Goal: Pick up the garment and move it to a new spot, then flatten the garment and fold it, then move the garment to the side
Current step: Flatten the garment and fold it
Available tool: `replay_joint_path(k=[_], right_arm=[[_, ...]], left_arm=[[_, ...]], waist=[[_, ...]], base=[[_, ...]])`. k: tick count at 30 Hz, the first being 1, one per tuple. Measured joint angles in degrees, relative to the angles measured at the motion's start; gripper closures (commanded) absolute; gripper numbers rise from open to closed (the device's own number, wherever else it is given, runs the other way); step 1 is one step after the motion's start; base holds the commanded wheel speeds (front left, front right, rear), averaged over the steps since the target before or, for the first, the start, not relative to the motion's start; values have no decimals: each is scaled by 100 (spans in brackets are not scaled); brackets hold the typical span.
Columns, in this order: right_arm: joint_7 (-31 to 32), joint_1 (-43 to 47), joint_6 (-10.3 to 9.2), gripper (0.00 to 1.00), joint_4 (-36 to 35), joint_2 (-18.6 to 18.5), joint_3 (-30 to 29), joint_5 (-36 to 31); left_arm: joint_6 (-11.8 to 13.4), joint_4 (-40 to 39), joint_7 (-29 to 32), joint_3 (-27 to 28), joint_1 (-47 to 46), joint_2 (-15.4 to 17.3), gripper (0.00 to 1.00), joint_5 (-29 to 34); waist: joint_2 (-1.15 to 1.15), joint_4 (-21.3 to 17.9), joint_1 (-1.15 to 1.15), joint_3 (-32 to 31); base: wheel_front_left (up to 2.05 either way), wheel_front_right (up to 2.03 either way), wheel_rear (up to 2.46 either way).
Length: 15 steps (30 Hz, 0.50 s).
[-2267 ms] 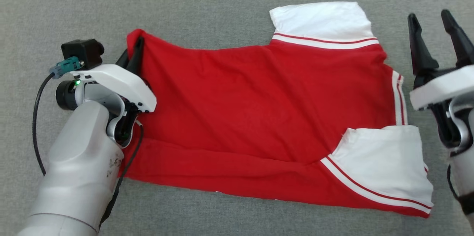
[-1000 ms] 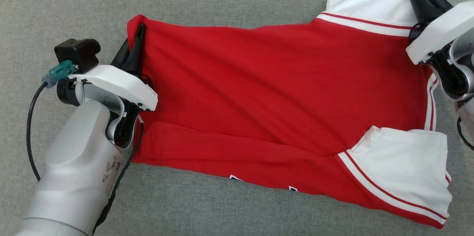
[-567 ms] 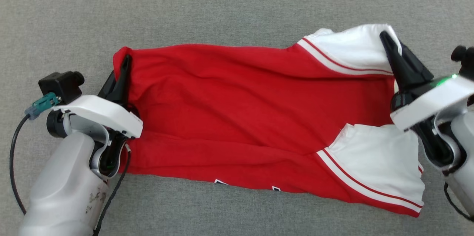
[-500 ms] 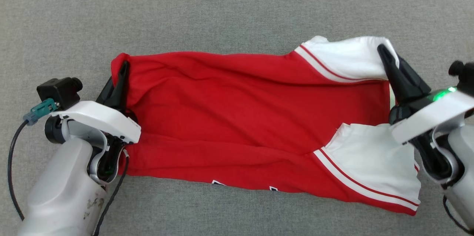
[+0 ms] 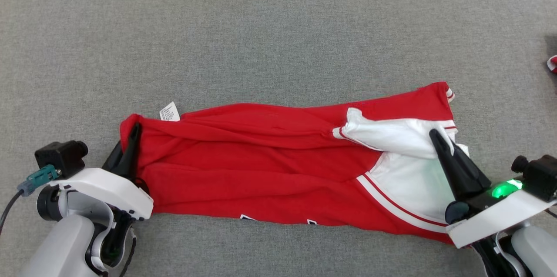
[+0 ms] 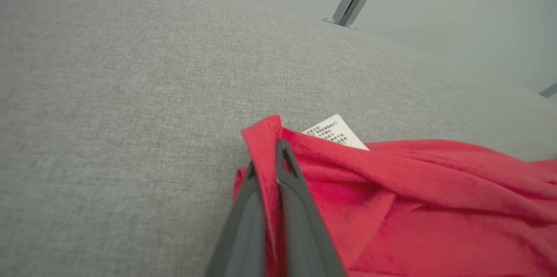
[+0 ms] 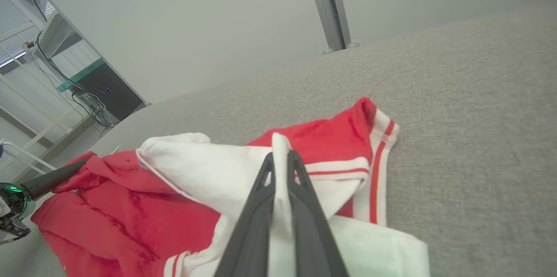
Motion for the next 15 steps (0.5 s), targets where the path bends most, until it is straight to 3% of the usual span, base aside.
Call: replay_joint_path(k=[3,4,5,6,7,15], right_arm=[[2,251,0,100,-65,69,-3,-46],[13,334,0,87,-65,91,-13,-66],[45,424,0,66,-57,122,-33,-64],[53,512,0,51,-44,143,-48,-109],[53,593,0,0,-27,169,-81,-154],[-14,1044,0,0,-174,553,-573,-828]], left_arm=[[130,-214,126,-21,242,40,100,-32],[182,-258,163,-35,309,51,100,-38],[233,-299,180,-35,380,59,79,-44],[298,-321,189,-30,440,68,36,-43],[356,-337,189,-36,493,88,0,-22],[826,-636,-555,162,949,130,0,323]], waist=[[0,-22,0,-30],[0,-26,0,-43],[0,-30,0,-58],[0,-33,0,-74],[0,-37,0,-90],[0,-121,0,-276]], base=[[0,0,0],[0,0,0],[0,0,0],[0,0,0],[0,0,0],[0,0,0]])
